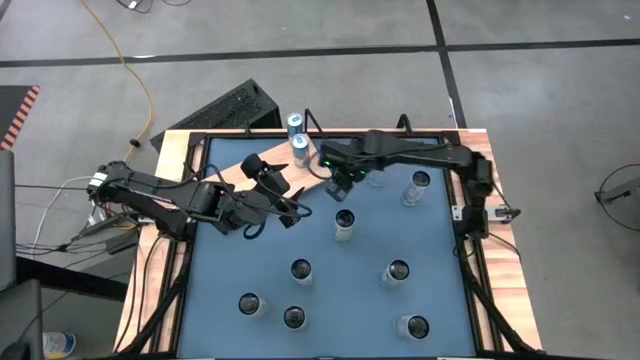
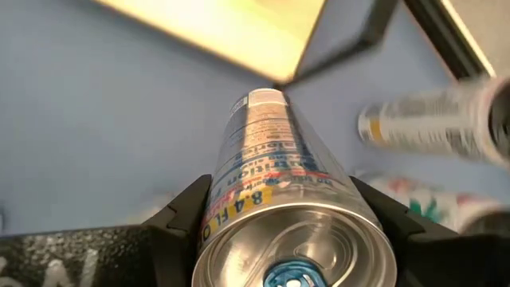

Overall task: Place canned beverage on shelf
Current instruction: Put the blue can aligned with the other blue soda can on the shelf

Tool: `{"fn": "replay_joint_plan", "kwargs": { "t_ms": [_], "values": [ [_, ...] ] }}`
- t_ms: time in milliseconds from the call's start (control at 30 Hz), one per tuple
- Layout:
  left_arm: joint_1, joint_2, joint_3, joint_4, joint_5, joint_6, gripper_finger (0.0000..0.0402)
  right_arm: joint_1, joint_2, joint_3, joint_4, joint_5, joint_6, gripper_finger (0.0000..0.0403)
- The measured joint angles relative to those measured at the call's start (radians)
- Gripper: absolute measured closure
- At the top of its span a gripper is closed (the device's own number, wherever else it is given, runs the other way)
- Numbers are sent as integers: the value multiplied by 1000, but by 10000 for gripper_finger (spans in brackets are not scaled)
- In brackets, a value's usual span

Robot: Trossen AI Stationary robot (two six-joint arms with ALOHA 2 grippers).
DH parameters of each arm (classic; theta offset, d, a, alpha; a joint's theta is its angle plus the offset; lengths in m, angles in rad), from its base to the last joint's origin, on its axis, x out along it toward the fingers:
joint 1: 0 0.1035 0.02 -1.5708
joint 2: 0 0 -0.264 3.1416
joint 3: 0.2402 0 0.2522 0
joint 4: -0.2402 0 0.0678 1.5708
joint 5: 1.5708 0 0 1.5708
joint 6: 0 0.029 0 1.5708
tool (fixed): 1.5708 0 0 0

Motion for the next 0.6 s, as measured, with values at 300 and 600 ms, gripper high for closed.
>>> {"fn": "replay_joint_plan", "kwargs": {
  "t_ms": [300, 600],
  "values": [
    [0, -2, 0, -92, -52, -28, 88, -10, 185, 228, -39, 2, -49, 186],
    [0, -40, 0, -139, -43, -51, 88, -38, 318, 377, -49, -22, -99, 186]
  ]
}}
